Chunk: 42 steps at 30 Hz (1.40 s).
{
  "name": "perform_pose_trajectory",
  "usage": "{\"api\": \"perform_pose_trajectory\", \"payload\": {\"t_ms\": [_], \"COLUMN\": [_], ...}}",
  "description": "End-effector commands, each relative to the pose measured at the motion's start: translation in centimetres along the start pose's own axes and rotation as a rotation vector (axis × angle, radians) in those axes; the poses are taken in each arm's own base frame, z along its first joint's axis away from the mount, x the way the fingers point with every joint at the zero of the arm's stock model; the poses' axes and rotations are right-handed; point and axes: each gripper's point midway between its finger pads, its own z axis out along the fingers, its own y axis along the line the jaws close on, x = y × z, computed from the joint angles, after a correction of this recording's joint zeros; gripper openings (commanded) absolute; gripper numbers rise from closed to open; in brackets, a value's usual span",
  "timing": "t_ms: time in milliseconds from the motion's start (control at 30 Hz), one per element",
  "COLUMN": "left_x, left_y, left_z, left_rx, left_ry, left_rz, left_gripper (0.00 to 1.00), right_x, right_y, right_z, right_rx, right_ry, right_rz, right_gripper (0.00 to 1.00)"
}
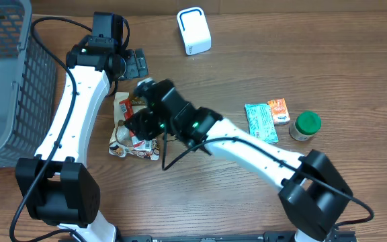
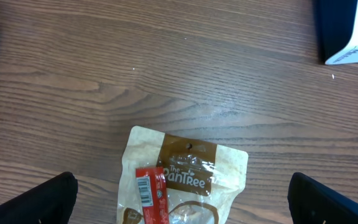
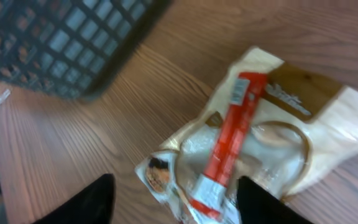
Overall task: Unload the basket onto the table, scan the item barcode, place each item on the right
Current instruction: 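Move the right gripper left to the red stick on the brown bag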
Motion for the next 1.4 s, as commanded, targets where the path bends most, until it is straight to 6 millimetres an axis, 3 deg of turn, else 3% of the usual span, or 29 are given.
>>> {"api": "perform_pose_trajectory", "payload": {"t_ms": [0,333,400,533,1367], "left_x": [-0.3,-0.3,-0.3,-0.3,-0.3], "left_y": [0.1,0.1,0.1,0.1,0.1], "left_z": [-0.2,-0.2,-0.2,-0.2,-0.2], "left_rx": [-0.010,-0.010,-0.010,-0.010,-0.010], "left_ry": [-0.012,-0.012,-0.012,-0.012,-0.011], "left_rz": [-0.003,-0.003,-0.003,-0.003,-0.003], "left_gripper": [1.00,1.00,1.00,1.00,1.00], "right_x": [0.1,2.6,3.1,3.7,7.4], "right_y": [-1.0,-3.0,-3.2,-2.9,-3.6], "right_z": [1.9,6.5,6.9,7.0,8.5], "right_rx": [0.066,0.070,0.076,0.060,0.057], "right_ry": [-0.026,-0.002,0.011,0.035,0.148], "right_rz": [-0.029,-0.025,-0.023,-0.021,0.027], "right_gripper": [0.58,0.54,0.53,0.41,0.39]}}
